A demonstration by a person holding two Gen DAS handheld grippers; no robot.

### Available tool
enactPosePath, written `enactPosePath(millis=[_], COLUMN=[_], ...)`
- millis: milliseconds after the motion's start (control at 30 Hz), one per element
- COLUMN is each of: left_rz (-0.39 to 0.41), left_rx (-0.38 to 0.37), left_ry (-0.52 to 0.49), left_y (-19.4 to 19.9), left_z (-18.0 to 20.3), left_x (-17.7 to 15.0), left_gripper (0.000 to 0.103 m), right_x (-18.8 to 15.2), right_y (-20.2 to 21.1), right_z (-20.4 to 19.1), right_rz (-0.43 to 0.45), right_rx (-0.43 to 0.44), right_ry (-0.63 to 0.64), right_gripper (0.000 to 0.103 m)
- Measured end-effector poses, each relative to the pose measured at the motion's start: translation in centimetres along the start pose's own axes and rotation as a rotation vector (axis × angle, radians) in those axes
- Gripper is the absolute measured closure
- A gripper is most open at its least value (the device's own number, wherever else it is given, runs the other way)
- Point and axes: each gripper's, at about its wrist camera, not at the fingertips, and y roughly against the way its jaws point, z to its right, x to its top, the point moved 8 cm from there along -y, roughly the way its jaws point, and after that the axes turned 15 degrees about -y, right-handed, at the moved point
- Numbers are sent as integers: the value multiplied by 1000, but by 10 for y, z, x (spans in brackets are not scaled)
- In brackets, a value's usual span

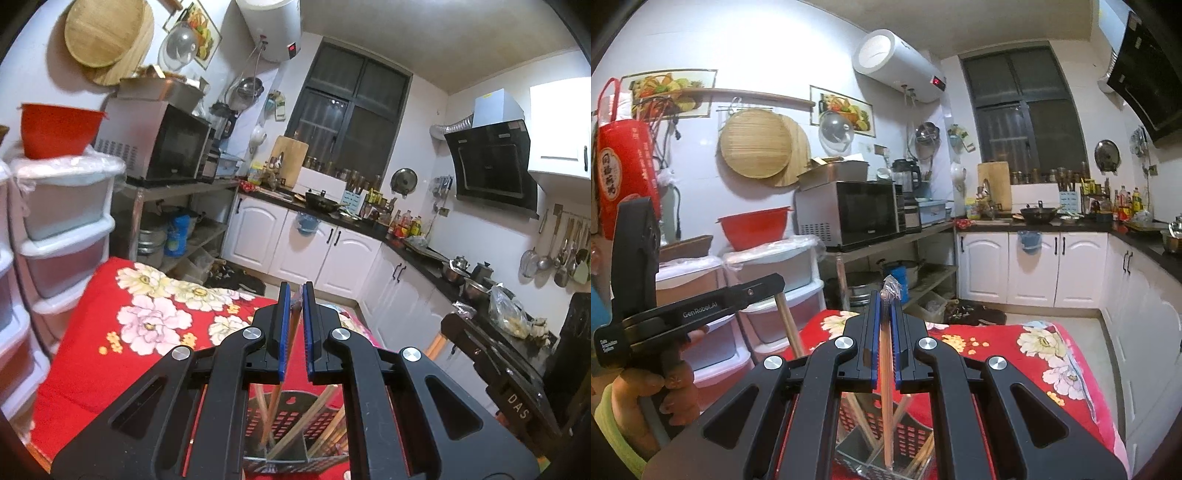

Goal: Organize utensils
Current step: 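Push both held chopsticks down into the caddy compartments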

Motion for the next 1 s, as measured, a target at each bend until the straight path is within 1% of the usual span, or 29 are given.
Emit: enactPosePath(millis=[333,533,600,800,1000], left_rz=[-43,-41,-48,-106,-144], left_rx=[-25,-32,-21,-15,-8], left_ry=[20,12,-2,26,32], left_y=[-27,-34,-39,-55,-59], left_z=[6,8,8,-2,-6], left_x=[-20,-17,-19,-42,-61], left_gripper=[101,101,101,101,101], right_x=[-18,-29,-34,-51,-63], right_y=[-26,-40,-45,-53,-54], right_z=[20,31,34,40,45], right_rz=[-47,-83,-96,-144,-176], right_rx=[-23,-37,-42,-49,-56], right_ry=[-48,-71,-74,-83,-100], right_gripper=[97,97,97,97,97])
